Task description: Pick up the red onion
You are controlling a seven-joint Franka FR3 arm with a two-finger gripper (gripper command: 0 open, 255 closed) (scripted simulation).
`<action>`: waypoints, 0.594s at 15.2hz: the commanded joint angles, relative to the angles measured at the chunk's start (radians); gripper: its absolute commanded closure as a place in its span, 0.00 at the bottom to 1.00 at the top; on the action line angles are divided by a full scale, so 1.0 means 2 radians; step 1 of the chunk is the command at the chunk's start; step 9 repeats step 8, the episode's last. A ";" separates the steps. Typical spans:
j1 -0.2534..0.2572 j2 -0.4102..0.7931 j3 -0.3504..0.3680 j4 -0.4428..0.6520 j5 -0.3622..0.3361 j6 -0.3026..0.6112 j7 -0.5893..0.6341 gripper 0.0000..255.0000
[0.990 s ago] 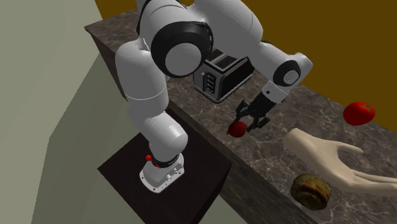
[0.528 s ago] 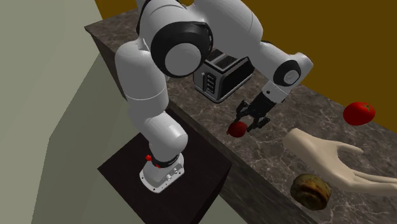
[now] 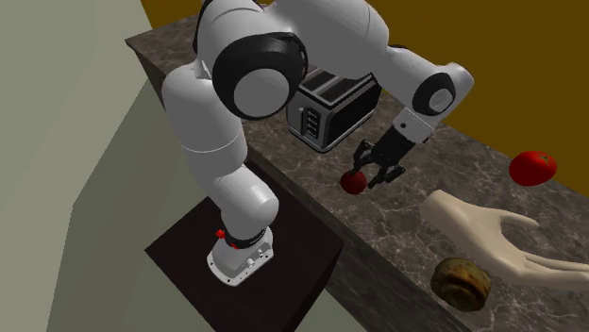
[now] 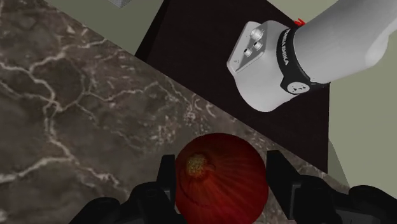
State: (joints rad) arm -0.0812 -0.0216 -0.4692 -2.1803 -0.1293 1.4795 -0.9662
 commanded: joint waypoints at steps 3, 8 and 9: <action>0.001 -0.013 0.001 0.015 -0.004 -0.027 0.001 1.00; 0.001 -0.022 0.002 0.028 -0.006 -0.048 0.002 1.00; 0.001 -0.022 0.002 0.028 -0.006 -0.048 0.002 1.00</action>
